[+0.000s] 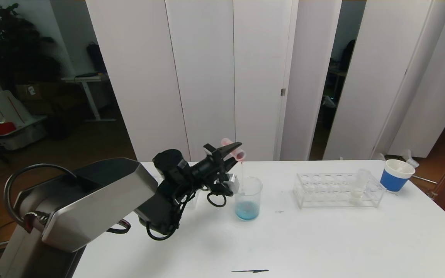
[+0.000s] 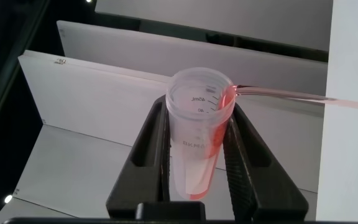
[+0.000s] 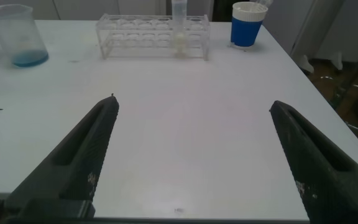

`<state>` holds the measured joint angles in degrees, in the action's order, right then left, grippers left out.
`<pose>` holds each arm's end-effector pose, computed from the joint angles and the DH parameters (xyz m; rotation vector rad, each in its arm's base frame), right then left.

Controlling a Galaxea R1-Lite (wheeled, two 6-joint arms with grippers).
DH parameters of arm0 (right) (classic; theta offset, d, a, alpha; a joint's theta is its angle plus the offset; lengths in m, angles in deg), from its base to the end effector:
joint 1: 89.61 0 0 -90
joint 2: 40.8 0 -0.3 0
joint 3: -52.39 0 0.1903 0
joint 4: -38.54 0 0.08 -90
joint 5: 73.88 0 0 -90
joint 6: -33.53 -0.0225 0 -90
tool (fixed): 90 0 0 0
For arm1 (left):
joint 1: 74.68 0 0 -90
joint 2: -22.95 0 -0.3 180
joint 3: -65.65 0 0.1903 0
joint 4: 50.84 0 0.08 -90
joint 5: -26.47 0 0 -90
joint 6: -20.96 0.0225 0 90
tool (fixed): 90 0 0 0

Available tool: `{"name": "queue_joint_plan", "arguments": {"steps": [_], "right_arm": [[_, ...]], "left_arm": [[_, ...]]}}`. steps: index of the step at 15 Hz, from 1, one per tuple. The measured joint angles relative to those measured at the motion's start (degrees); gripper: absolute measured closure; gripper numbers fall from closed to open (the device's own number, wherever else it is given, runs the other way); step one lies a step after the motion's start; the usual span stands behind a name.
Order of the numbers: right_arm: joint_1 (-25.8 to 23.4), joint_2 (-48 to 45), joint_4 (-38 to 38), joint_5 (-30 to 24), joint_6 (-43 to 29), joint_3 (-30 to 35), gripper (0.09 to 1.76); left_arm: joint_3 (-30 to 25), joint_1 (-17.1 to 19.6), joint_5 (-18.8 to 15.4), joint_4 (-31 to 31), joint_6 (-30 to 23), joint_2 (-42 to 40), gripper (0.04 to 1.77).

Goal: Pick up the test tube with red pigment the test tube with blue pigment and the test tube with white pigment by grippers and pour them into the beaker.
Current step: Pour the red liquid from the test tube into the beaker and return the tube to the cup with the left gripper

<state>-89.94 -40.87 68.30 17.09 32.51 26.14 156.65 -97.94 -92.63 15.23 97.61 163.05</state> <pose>-0.0271 -0.0002 0.0779 0.0175 0.0598 -0.0232 0.4092 -0.1878 0.0777 1.2432 -0.8631 -0.5608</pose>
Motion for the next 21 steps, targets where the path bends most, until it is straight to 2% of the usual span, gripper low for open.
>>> {"name": "queue_joint_plan", "arguments": {"steps": [21], "right_arm": [[0.0, 0.0, 0.0, 0.0, 0.0, 0.0, 0.1]], "left_arm": [[1.8, -0.5, 0.1, 0.0, 0.7, -0.9, 1.22]]}}
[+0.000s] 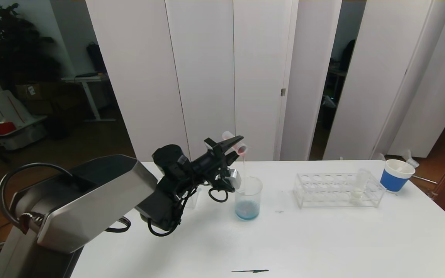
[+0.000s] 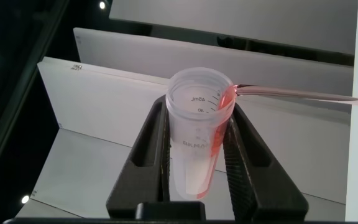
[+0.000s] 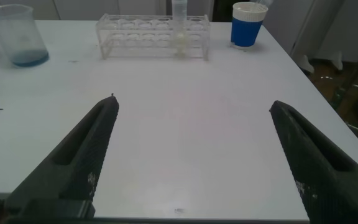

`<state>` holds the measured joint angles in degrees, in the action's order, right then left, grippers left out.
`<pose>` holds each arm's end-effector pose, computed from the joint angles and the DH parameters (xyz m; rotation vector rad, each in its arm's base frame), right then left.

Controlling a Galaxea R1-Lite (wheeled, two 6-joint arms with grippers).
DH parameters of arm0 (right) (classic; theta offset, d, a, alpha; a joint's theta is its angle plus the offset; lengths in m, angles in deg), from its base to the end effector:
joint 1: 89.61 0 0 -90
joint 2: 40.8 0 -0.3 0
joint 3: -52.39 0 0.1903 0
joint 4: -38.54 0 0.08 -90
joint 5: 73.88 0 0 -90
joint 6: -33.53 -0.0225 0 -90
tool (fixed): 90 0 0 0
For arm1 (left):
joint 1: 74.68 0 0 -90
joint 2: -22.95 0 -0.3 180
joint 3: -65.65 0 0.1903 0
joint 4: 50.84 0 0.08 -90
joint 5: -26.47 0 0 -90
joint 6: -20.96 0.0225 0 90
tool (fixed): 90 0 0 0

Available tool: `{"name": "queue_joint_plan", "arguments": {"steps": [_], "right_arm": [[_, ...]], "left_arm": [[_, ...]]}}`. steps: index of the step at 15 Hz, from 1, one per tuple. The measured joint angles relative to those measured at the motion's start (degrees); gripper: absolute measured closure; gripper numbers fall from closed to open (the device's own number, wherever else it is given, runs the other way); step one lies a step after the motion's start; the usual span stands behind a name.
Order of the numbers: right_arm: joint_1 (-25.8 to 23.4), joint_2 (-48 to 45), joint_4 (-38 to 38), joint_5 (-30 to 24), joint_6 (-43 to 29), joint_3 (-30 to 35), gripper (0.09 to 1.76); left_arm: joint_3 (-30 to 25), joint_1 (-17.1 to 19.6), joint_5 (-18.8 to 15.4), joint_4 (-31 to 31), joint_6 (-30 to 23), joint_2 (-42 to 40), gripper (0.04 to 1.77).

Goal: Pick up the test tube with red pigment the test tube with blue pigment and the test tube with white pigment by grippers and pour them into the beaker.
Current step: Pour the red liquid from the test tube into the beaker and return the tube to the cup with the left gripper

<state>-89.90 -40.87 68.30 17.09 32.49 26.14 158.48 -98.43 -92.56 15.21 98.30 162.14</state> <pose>-0.0271 -0.0002 0.0779 0.0178 0.0598 -0.0225 0.4095 -0.1921 0.0919 1.2498 -0.9122 -0.5272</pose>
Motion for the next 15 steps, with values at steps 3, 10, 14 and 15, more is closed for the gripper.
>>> {"name": "queue_joint_plan", "arguments": {"steps": [3, 10, 14, 15], "right_arm": [[0.0, 0.0, 0.0, 0.0, 0.0, 0.0, 0.1], [0.0, 0.0, 0.0, 0.0, 0.0, 0.0, 0.1], [0.0, 0.0, 0.0, 0.0, 0.0, 0.0, 0.1], [0.0, 0.0, 0.0, 0.0, 0.0, 0.0, 0.1]], "left_arm": [[0.4, -0.1, 0.1, 0.0, 0.4, -0.3, 1.22], [1.9, 0.0, 0.1, 0.0, 1.1, -0.6, 1.22], [2.0, 0.0, 0.1, 0.0, 1.4, -0.9, 1.22], [2.0, 0.0, 0.1, 0.0, 1.4, -1.0, 1.22]]}}
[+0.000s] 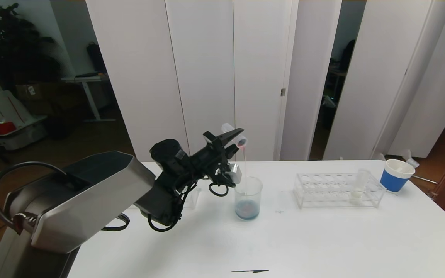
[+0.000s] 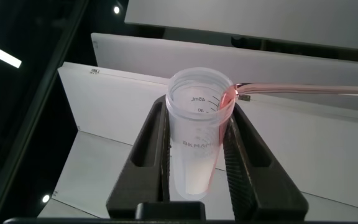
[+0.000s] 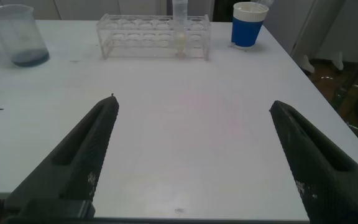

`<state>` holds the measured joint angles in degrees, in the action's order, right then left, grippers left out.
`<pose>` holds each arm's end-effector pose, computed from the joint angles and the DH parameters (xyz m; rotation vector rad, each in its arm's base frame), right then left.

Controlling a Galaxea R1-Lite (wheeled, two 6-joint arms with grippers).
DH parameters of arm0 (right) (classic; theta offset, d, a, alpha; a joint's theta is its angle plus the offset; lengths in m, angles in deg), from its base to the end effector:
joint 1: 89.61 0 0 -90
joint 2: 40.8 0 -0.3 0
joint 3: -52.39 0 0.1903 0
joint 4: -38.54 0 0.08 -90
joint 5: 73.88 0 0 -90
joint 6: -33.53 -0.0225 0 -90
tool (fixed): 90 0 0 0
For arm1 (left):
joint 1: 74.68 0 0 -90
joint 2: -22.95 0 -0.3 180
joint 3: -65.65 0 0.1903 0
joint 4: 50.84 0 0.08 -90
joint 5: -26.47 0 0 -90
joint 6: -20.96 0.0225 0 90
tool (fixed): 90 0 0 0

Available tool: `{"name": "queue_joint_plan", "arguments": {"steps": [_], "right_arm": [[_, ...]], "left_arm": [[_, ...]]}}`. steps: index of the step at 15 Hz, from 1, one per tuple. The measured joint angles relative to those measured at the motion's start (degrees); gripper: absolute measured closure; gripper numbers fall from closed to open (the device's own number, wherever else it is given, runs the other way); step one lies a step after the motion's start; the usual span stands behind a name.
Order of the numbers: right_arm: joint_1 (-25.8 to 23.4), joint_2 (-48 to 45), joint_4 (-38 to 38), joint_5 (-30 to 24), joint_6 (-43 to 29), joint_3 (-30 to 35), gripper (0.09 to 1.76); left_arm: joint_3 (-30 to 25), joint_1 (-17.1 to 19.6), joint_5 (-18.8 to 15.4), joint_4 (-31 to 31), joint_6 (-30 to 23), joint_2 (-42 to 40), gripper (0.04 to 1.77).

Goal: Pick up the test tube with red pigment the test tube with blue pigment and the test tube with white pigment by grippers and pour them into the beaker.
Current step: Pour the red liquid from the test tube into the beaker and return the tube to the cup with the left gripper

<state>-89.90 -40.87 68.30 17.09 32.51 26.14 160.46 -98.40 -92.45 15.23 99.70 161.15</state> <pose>-0.0271 -0.0002 0.0779 0.0174 0.0598 -0.0225 0.4112 -0.1926 0.1077 1.2701 -0.9624 -0.4759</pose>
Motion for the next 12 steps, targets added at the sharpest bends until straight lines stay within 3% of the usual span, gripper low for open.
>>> {"name": "queue_joint_plan", "arguments": {"steps": [8, 12], "right_arm": [[0.0, 0.0, 0.0, 0.0, 0.0, 0.0, 0.1], [0.0, 0.0, 0.0, 0.0, 0.0, 0.0, 0.1]], "left_arm": [[-0.7, 0.1, 0.0, 0.0, 0.5, -1.0, 1.22], [-1.2, 0.2, 3.3, 0.0, -1.5, -1.7, 1.22]]}}
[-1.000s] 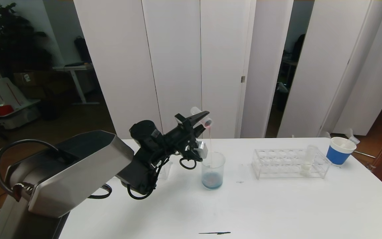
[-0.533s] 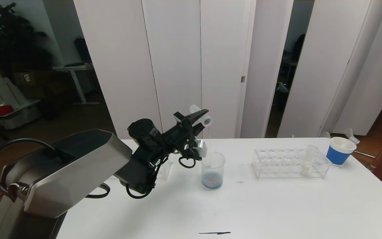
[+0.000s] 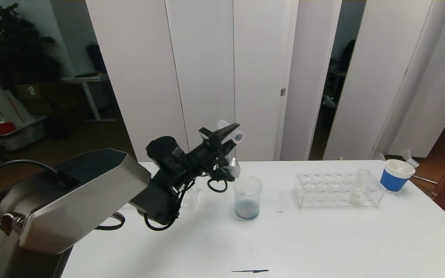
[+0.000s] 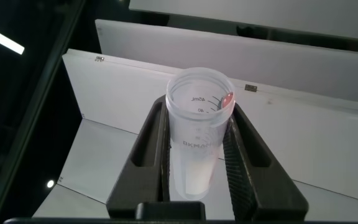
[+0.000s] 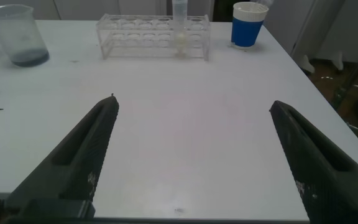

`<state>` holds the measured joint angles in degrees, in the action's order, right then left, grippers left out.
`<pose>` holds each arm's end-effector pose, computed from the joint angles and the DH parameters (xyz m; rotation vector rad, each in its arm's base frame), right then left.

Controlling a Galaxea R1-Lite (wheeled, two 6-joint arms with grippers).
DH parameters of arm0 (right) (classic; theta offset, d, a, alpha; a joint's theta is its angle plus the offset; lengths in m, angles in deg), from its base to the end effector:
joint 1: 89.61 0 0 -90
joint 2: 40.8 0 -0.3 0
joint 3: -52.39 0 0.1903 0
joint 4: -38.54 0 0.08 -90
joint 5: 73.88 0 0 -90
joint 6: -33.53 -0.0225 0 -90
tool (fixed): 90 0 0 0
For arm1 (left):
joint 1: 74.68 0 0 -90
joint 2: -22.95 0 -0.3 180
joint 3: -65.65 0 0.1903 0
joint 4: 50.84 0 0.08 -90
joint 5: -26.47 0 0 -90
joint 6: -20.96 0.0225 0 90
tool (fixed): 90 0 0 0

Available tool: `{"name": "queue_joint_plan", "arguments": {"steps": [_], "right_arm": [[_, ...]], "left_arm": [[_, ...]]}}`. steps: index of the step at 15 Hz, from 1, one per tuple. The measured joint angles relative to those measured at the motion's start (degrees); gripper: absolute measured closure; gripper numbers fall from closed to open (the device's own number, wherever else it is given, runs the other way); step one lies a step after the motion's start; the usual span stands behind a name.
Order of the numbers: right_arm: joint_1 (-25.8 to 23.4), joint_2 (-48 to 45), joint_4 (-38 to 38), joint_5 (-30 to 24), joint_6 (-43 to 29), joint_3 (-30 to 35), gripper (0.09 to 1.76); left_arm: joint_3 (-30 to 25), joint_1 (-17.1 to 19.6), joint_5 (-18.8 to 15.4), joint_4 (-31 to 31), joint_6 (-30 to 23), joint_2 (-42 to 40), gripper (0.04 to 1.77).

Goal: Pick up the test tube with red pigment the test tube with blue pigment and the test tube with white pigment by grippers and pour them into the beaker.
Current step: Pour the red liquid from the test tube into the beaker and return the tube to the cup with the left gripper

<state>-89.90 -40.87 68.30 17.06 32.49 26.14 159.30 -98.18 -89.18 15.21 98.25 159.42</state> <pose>-0.0271 -0.0002 0.0779 0.0178 0.0598 -0.0220 0.4081 -0.1881 0.1168 1.2490 -0.9193 -0.4298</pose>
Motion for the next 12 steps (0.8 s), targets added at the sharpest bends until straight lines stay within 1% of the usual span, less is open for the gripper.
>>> {"name": "queue_joint_plan", "arguments": {"steps": [2, 3, 5, 6, 8, 10, 12], "right_arm": [[0.0, 0.0, 0.0, 0.0, 0.0, 0.0, 0.1], [0.0, 0.0, 0.0, 0.0, 0.0, 0.0, 0.1], [0.0, 0.0, 0.0, 0.0, 0.0, 0.0, 0.1], [0.0, 0.0, 0.0, 0.0, 0.0, 0.0, 0.1], [0.0, 0.0, 0.0, 0.0, 0.0, 0.0, 0.1], [0.0, 0.0, 0.0, 0.0, 0.0, 0.0, 0.1], [0.0, 0.0, 0.0, 0.0, 0.0, 0.0, 0.1]], "left_arm": [[-0.3, 0.1, 2.1, 0.0, -5.4, -0.9, 1.22], [-0.4, 0.1, 2.5, -0.4, -7.9, -1.5, 1.22], [-1.3, 0.7, 2.7, -4.7, -13.3, -3.5, 1.22], [-1.8, 1.3, 2.8, -7.8, -17.9, -4.8, 1.22], [-2.4, 2.5, 2.9, -18.6, -30.1, -8.4, 1.22], [-2.1, 3.1, 2.9, -29.7, -41.1, -12.5, 1.22], [-1.0, 3.9, 3.1, -41.1, -50.4, -16.9, 1.22]]}}
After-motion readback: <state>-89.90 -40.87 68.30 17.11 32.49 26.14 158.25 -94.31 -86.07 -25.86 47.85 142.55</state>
